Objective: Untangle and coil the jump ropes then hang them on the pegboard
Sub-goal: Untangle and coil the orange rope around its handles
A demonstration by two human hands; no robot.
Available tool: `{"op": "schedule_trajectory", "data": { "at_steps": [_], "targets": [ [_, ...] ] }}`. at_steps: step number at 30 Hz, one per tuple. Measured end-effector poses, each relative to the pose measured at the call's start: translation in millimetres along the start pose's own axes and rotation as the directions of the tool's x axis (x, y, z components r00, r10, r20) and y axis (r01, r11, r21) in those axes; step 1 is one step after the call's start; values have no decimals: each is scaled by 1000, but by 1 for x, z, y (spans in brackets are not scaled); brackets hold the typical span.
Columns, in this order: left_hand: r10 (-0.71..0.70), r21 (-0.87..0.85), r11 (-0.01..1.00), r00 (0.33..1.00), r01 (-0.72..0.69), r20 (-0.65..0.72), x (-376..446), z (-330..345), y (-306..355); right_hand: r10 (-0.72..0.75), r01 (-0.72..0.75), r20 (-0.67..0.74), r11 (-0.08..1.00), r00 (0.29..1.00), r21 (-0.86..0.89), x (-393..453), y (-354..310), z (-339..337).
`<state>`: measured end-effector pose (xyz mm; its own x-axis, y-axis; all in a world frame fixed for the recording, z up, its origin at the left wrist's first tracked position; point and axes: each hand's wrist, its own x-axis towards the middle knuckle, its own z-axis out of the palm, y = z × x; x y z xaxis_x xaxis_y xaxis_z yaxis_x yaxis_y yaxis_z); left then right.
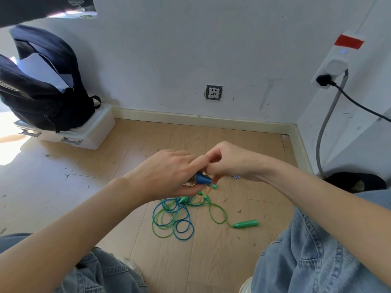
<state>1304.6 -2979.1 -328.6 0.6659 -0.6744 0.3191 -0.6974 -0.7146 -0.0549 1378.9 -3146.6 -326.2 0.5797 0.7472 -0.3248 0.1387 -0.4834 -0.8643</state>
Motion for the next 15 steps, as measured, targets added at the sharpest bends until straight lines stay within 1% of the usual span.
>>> {"op": "schedule_trajectory", "data": {
  "at_steps": [2, 3, 6, 8, 11, 15],
  "targets": [
    [-32, -13, 999, 999, 32, 8, -1, -1, 0, 0, 6, -39, 990, 999, 142, -2, -2, -6],
    [-57, -19, 998, 998, 57, 4, -2, -1, 1, -5, 10, -34, 988, 999, 153, -2, -2, -9],
    [-108, -31, 994, 994, 107, -32, -2, -4, 0, -8, 3, 47, 996, 999, 92, -5, -2, -10],
    [-128, -44, 991, 991, 127, -31, -2, -5, 0, -3, -5, 71, 995, 997, 101, -6, -3, -11],
    [-126, -47, 991, 992, 126, 1, -3, -4, 0, 20, -28, 75, 994, 997, 106, -7, -4, -17],
    [-86, -12, 996, 996, 87, 30, -2, 0, 1, 70, -70, 46, 998, 996, -4, -4, -3, -7]
  ]
}}
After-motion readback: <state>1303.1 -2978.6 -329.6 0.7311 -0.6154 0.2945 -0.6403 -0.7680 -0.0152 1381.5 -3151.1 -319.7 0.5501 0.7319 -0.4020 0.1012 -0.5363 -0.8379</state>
